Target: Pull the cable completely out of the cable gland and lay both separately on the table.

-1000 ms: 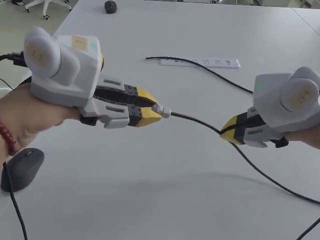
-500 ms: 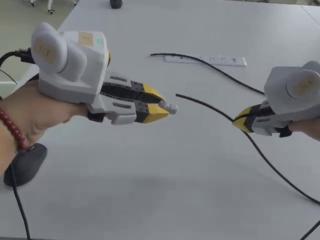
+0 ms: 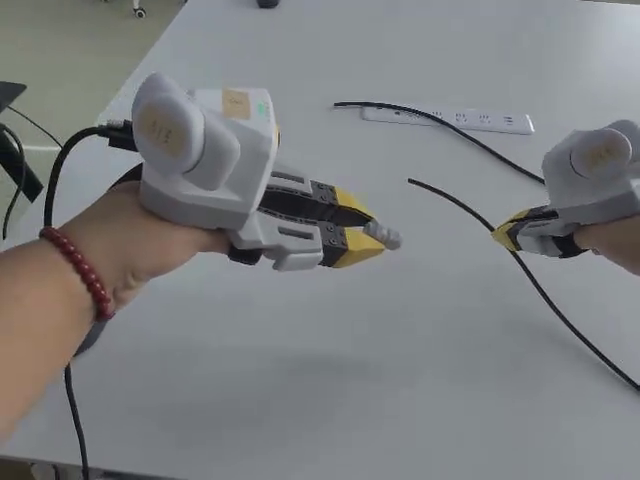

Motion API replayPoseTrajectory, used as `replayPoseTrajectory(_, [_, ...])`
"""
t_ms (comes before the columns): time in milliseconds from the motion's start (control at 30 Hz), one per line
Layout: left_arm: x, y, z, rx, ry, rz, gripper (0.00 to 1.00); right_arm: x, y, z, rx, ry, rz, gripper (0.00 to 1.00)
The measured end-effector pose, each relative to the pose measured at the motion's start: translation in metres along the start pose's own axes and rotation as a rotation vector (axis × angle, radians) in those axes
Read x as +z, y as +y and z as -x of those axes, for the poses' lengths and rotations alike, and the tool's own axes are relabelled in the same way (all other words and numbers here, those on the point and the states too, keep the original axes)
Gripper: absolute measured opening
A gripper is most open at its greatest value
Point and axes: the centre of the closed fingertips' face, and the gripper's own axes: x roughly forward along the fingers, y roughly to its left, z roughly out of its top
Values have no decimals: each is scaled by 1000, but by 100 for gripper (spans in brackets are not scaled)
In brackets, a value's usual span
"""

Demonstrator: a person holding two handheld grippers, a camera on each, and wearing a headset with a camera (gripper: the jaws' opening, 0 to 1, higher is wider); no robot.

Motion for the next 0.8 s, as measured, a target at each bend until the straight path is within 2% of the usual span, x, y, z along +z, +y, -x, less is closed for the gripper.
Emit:
replayPoseTrajectory(33, [-1,0,0,1,4,-3,16,-3,-1,-3,-7,18,8,0])
replayPoseTrajectory(267, [-2,0,3,12,11,-6,16,-9,2,-18,12,51,-8,0])
replayPoseTrajectory(600, [-5,-2,4,25,11,7,16,-15,6,-22,25,71,8,0])
replayPoseTrajectory(800, [-5,-3,6,27,8,15,16,-16,9,-22,35,58,5,0])
